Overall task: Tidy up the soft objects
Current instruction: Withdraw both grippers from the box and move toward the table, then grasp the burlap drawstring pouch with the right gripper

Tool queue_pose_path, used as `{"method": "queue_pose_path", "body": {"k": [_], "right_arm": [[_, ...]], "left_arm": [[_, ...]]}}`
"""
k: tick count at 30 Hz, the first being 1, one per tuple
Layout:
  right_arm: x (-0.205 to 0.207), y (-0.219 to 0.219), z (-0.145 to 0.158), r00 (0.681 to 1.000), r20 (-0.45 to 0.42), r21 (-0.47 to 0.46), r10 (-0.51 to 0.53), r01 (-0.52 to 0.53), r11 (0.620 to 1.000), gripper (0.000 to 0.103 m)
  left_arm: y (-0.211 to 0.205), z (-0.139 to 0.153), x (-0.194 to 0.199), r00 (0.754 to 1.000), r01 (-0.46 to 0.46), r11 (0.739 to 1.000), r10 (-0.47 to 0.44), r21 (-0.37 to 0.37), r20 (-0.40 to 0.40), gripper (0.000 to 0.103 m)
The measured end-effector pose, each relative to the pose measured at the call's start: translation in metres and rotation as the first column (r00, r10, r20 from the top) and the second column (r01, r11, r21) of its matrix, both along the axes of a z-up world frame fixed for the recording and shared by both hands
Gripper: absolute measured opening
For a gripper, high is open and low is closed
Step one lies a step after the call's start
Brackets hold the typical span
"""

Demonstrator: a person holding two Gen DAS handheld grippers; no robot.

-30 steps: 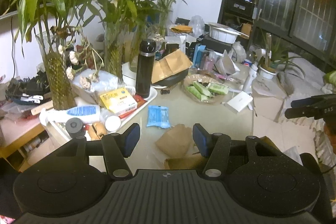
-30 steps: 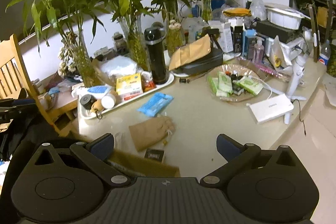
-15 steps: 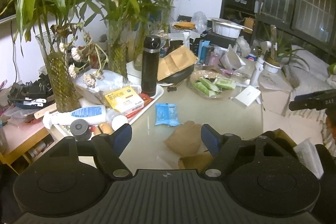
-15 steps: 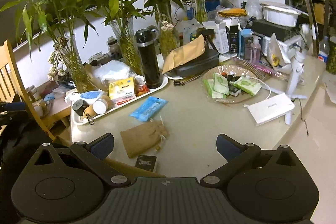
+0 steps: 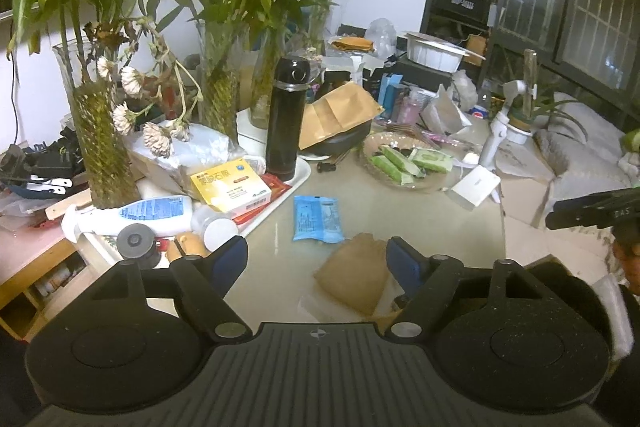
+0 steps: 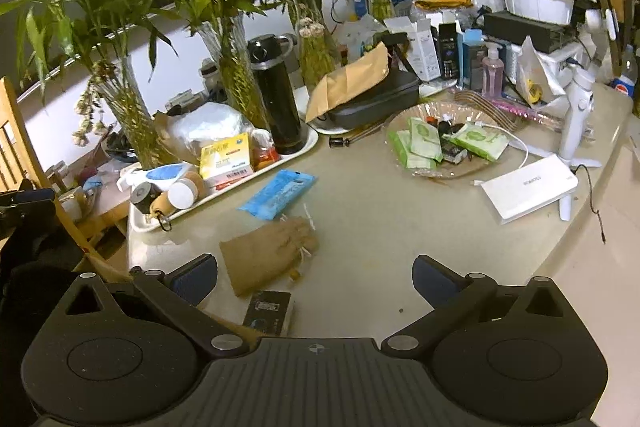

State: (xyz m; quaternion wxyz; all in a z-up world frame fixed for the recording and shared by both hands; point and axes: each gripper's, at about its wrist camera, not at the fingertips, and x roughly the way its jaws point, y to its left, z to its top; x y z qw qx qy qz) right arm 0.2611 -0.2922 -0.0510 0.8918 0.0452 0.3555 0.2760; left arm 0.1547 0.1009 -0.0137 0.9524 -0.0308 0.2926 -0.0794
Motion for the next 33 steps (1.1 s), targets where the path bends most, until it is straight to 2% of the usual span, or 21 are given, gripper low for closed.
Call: {"method": "queue_pose_path", "body": {"k": [4, 8, 13, 16, 28, 33], "right_arm": [[0.014, 0.003, -0.008, 1.000, -0.020, 0.018, 0.011, -0.011, 1.000, 0.103], [0.027, 0.010, -0.015, 0.997, -0.021, 0.026, 0.072, -0.072, 0.997, 0.103], [0.045, 0.019, -0.025, 0.993, -0.008, 0.005, 0.119, -0.119, 0.993, 0.102], [0.061, 0.022, -0.038, 0.993, -0.024, 0.006, 0.116, -0.116, 0.993, 0.097], [0.105, 0.043, -0.086, 0.987, -0.038, 0.038, 0.155, -0.153, 0.987, 0.091], [0.120, 0.056, -0.101, 0.980, -0.029, 0.056, 0.197, -0.195, 0.979, 0.088]], "left_arm": [[0.000, -0.006, 0.012, 1.000, 0.017, 1.000, -0.017, 0.017, -0.006, 0.076], [0.002, -0.012, 0.023, 0.999, 0.036, 0.999, -0.036, 0.025, 0.002, 0.076], [0.003, -0.023, 0.043, 0.999, 0.038, 0.999, -0.038, 0.027, 0.011, 0.076], [0.002, -0.032, 0.056, 0.999, 0.037, 0.999, -0.037, 0.029, 0.005, 0.076], [0.007, -0.067, 0.103, 0.999, 0.044, 0.999, -0.044, -0.001, -0.018, 0.076], [0.005, -0.080, 0.121, 0.999, 0.050, 0.998, -0.050, 0.023, -0.023, 0.076]]}}
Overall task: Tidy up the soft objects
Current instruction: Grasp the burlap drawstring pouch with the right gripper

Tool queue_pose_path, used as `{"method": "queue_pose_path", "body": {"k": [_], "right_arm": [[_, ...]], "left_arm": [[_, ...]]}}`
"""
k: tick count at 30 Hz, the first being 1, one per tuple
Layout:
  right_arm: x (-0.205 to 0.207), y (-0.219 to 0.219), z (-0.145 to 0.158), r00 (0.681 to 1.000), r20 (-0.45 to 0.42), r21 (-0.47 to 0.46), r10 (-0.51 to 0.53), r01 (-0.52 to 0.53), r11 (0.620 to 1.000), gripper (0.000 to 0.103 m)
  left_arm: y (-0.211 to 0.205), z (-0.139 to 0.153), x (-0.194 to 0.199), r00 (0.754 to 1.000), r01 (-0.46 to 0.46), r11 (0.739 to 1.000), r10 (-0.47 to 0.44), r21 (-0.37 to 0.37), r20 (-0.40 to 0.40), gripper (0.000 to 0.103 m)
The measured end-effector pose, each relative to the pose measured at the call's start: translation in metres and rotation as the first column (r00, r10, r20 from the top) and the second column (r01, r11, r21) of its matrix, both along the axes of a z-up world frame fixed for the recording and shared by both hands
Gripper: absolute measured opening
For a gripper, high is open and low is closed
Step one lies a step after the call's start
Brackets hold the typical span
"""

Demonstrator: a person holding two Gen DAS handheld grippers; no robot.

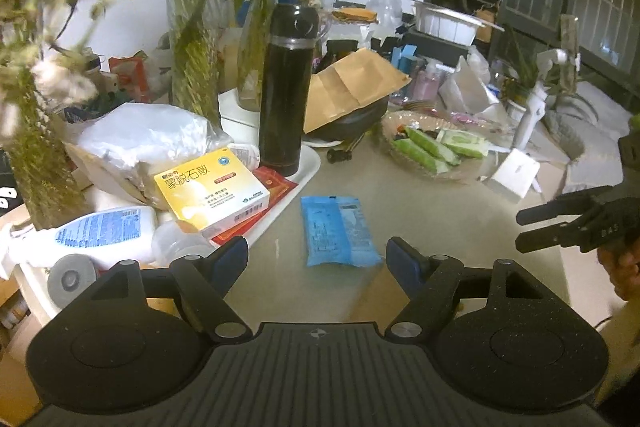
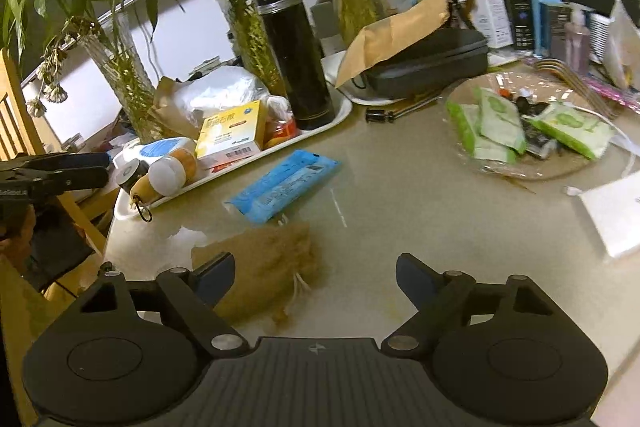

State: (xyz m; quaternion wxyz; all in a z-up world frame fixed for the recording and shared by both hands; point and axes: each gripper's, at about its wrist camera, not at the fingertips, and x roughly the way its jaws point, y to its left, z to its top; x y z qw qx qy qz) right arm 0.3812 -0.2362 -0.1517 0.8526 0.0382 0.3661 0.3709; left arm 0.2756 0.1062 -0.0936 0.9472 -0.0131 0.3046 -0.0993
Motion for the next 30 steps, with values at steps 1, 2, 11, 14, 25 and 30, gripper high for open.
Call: {"method": "queue_pose_path", "body": {"k": [1, 2, 11, 14, 25, 30], "right_arm": [[0.004, 0.003, -0.003, 1.000, -0.002, 0.008, 0.007, -0.007, 1.000, 0.087], [0.006, 0.005, -0.005, 1.000, -0.005, 0.016, 0.014, -0.014, 1.000, 0.087], [0.021, 0.031, -0.022, 0.993, -0.008, 0.010, 0.120, -0.120, 0.993, 0.080], [0.023, 0.043, -0.030, 0.988, -0.007, -0.036, 0.153, -0.153, 0.988, 0.076], [0.031, 0.085, -0.053, 0.978, 0.031, -0.156, 0.206, -0.199, 0.967, 0.053], [0.027, 0.094, -0.061, 0.977, 0.043, -0.226, 0.210, -0.195, 0.954, 0.020]], "left_arm": [[0.000, -0.002, 0.003, 1.000, 0.000, 1.000, 0.000, 0.001, -0.001, 0.076], [0.000, -0.004, 0.006, 1.000, -0.001, 1.000, 0.001, 0.001, -0.003, 0.076], [-0.002, -0.019, 0.031, 1.000, -0.005, 1.000, 0.005, 0.007, -0.014, 0.076], [-0.003, -0.026, 0.040, 1.000, -0.013, 1.000, 0.013, 0.002, -0.024, 0.076], [-0.006, -0.036, 0.045, 0.999, -0.014, 1.000, 0.015, 0.018, -0.047, 0.076], [-0.006, -0.039, 0.053, 0.997, -0.031, 0.999, 0.032, 0.008, -0.072, 0.076]]}}
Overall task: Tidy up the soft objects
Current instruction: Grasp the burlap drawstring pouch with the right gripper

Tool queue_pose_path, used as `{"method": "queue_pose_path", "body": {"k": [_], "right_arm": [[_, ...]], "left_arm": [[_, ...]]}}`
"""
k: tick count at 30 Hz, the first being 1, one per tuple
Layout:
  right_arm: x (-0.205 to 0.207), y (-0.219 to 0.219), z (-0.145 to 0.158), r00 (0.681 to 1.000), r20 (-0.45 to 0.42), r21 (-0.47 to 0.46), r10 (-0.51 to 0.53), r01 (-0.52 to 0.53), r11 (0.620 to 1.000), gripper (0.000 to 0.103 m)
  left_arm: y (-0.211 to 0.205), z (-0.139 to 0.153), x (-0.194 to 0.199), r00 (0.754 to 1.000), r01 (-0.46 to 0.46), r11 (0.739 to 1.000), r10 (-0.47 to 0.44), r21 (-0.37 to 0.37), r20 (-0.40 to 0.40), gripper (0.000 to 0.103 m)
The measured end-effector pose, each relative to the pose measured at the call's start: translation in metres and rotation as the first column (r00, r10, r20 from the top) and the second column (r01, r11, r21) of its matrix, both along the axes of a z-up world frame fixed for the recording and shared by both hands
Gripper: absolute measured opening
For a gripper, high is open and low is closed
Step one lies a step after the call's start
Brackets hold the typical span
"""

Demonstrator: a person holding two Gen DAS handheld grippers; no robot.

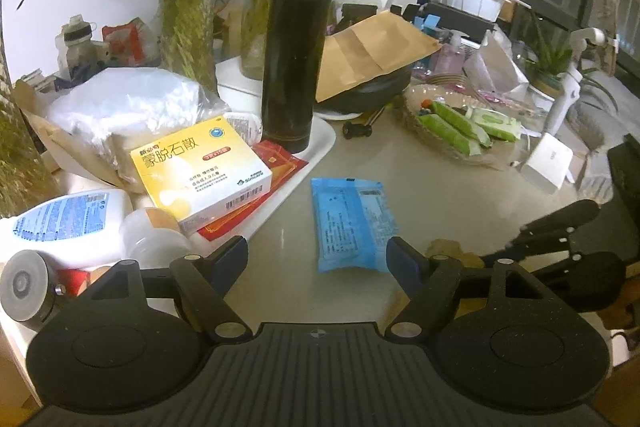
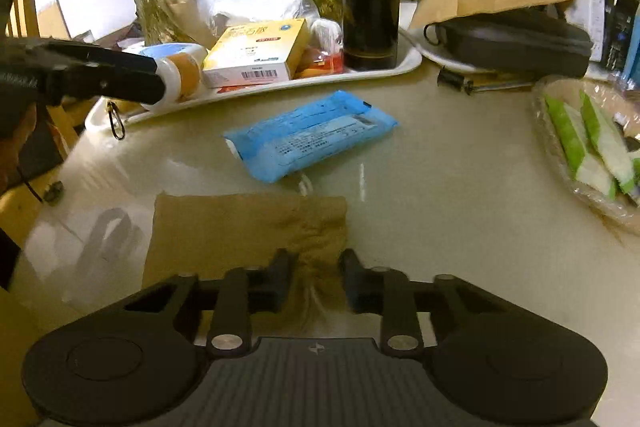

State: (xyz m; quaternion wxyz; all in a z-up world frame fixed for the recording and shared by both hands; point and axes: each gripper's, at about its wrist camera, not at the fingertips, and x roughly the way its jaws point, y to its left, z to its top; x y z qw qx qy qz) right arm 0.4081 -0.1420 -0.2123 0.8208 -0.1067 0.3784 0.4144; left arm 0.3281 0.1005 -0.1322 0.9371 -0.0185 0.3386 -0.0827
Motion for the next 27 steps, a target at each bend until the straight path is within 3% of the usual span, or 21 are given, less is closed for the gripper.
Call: {"method": "queue_pose_path", "body": {"k": [3, 9, 17, 27], "right_arm": [[0.001, -0.007, 0.005, 1.000, -0.020, 0.000, -0.019, 0.019, 1.000, 0.015], [0.001, -0.035, 0.023, 0.996, -0.068, 0.098, -0.054, 0.060, 0.993, 0.015], [-0.016, -0.076, 0.055, 0.990, -0.034, 0.173, -0.139, 0.142, 0.975, 0.014], [-0.017, -0.115, 0.073, 0.961, -0.005, 0.233, -0.277, 0.270, 0.934, 0.014]], "left_arm": [[-0.005, 0.002, 0.004, 1.000, 0.003, 1.000, -0.003, 0.001, 0.000, 0.076], [-0.012, 0.006, 0.011, 1.000, 0.007, 1.000, -0.007, -0.013, 0.001, 0.076], [-0.017, -0.002, 0.019, 0.999, 0.023, 0.999, -0.024, -0.026, -0.036, 0.076], [-0.027, -0.009, 0.043, 0.994, 0.045, 0.998, -0.048, -0.032, -0.098, 0.077]]}}
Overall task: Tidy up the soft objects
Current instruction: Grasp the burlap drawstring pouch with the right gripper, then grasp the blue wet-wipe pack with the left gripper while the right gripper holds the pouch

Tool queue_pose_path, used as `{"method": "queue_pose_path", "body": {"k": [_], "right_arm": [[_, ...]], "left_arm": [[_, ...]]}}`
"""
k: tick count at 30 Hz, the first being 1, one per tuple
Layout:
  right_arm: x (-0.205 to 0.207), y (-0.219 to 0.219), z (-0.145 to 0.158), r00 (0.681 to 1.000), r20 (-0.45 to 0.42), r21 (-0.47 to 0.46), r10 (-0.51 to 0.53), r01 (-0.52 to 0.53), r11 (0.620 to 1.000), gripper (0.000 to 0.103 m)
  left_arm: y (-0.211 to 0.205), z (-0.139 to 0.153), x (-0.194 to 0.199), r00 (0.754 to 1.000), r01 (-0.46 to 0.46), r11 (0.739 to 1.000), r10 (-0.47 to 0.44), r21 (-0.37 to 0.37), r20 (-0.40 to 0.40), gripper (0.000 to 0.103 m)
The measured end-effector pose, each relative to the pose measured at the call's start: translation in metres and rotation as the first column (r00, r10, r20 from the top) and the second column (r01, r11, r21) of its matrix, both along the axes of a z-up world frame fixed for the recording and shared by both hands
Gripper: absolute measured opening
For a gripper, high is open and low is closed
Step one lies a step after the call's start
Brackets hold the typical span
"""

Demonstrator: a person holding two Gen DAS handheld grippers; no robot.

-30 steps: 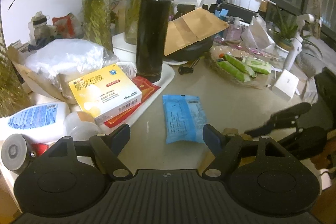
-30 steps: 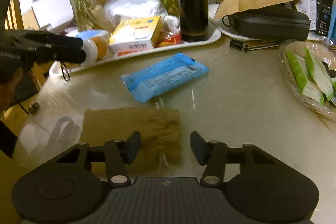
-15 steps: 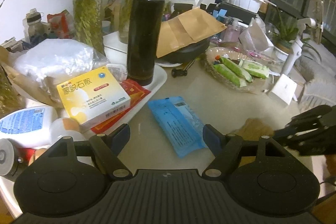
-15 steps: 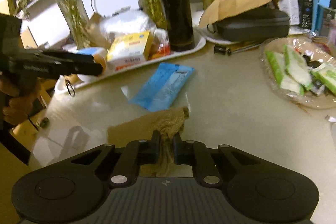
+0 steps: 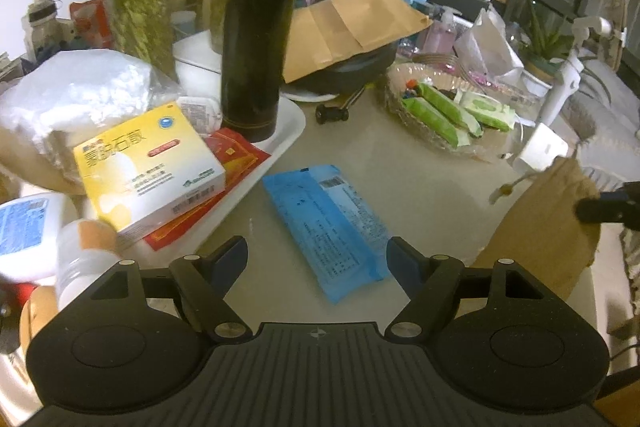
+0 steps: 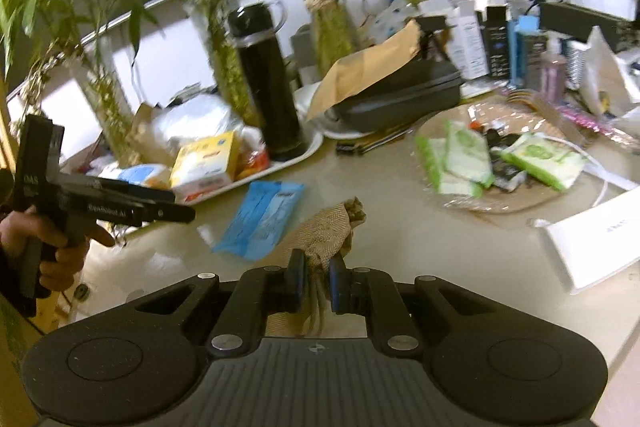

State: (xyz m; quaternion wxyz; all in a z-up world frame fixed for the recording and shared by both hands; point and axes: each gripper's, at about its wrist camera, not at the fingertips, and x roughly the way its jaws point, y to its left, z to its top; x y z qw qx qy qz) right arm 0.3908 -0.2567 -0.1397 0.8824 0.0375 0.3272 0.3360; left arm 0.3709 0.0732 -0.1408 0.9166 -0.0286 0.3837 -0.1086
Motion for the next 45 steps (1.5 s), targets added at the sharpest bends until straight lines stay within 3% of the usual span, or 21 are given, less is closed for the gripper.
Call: {"method": "queue_pose_path", "body": {"k": [4, 10, 18, 20, 26, 36, 40, 45], "right_arm": [[-0.001, -0.008, 0.006, 0.999, 0.019, 0.006, -0.031, 0.031, 1.000, 0.014], [-0.005, -0.021, 0.013, 0.997, 0.046, 0.015, -0.068, 0.068, 0.998, 0.014], [-0.005, -0.029, 0.015, 0.995, 0.048, 0.048, -0.088, 0.086, 0.995, 0.014], [-0.006, -0.029, 0.015, 0.995, 0.050, 0.045, -0.091, 0.088, 0.995, 0.014], [-0.007, -0.027, 0.015, 0.994, 0.051, 0.037, -0.093, 0.091, 0.995, 0.015], [-0.007, -0.029, 0.015, 0.994, 0.044, 0.050, -0.102, 0.099, 0.994, 0.015], [-0.007, -0.033, 0.017, 0.994, 0.027, 0.086, -0.110, 0.108, 0.991, 0.015], [-0.010, -0.040, 0.021, 0.991, -0.006, 0.135, -0.130, 0.130, 0.982, 0.015]], "left_arm": [[-0.015, 0.005, 0.017, 0.999, 0.033, 0.998, -0.032, 0.044, -0.027, 0.083], [-0.035, -0.011, 0.058, 0.981, 0.066, 0.993, -0.047, 0.100, -0.186, 0.084], [-0.046, -0.035, 0.097, 0.950, 0.010, 0.997, 0.015, 0.078, -0.311, 0.084], [-0.052, -0.038, 0.102, 0.942, -0.007, 0.994, 0.043, 0.106, -0.333, 0.084], [-0.075, -0.046, 0.103, 0.947, 0.018, 0.967, 0.065, 0.254, -0.315, 0.084], [-0.070, -0.041, 0.090, 0.947, 0.030, 0.967, 0.053, 0.252, -0.317, 0.069], [-0.060, -0.030, 0.079, 0.946, 0.019, 0.979, 0.049, 0.205, -0.322, 0.064], [-0.051, -0.007, 0.049, 0.964, 0.028, 0.978, 0.028, 0.206, -0.265, 0.063]]}}
